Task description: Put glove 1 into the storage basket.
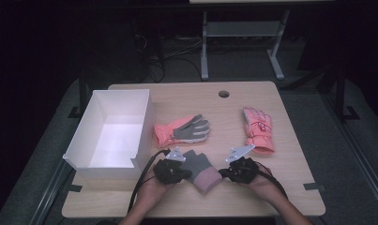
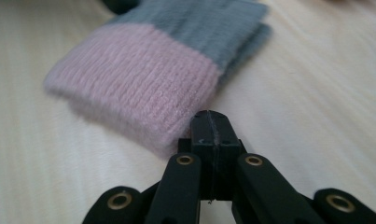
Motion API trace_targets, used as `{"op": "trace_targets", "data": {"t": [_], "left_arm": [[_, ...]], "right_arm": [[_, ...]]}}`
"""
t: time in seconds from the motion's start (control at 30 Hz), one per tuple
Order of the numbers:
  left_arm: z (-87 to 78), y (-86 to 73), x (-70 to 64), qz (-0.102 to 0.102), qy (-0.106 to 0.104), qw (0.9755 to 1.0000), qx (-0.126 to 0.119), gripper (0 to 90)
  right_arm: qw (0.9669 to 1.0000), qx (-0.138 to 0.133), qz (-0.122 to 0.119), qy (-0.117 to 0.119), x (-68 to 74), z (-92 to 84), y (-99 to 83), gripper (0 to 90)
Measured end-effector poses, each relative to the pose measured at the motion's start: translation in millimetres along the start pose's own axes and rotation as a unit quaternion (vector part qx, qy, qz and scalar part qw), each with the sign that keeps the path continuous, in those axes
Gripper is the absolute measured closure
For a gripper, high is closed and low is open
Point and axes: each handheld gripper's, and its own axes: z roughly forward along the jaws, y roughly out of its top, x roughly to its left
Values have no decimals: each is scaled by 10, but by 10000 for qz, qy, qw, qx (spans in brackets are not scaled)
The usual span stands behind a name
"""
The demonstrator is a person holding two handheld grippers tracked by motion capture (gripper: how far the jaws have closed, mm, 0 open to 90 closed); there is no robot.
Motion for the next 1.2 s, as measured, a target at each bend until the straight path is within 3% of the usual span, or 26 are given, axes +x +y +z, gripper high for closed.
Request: {"op": "trace_targets", "data": {"t": [0.07,0.23,0.37,0.47,0.6,0.63,0.73,0.93,1.03,1.07,1.13,1.2], "left_arm": [[23,22,35,-113,0,9999,-76,897],[43,77,121,-14,29,10000,-26,897],[98,144,153,-129,-43,9998,-125,898],[136,208,179,-13,-47,10000,-55,898],[210,315,198,-30,-206,9997,-99,897],[210,315,198,-30,-206,9997,-99,898],[269,412,205,153,-253,9996,-2,898],[276,446,169,250,-267,9993,-20,896],[221,440,175,237,-229,9994,-55,829],[206,436,171,218,-174,9995,-134,783],[160,429,162,129,-106,9994,-291,676],[126,432,163,152,-119,9994,-286,544]], "right_arm": [[9999,8,-86,99,38,0,-8,900],[9994,31,-233,271,129,26,2,900],[9979,58,-428,473,234,80,28,900],[9959,62,-685,580,301,133,48,900],[9948,66,-633,796,446,202,108,900],[9935,28,-819,793,449,238,123,900],[9919,44,-933,858,524,322,188,900],[9902,37,-1045,930,590,372,248,900],[9913,-1,-920,942,567,299,209,870],[9914,-43,-917,931,548,272,190,846],[9939,-55,-677,869,531,179,134,787],[9950,-115,-492,863,488,72,57,770]]}}
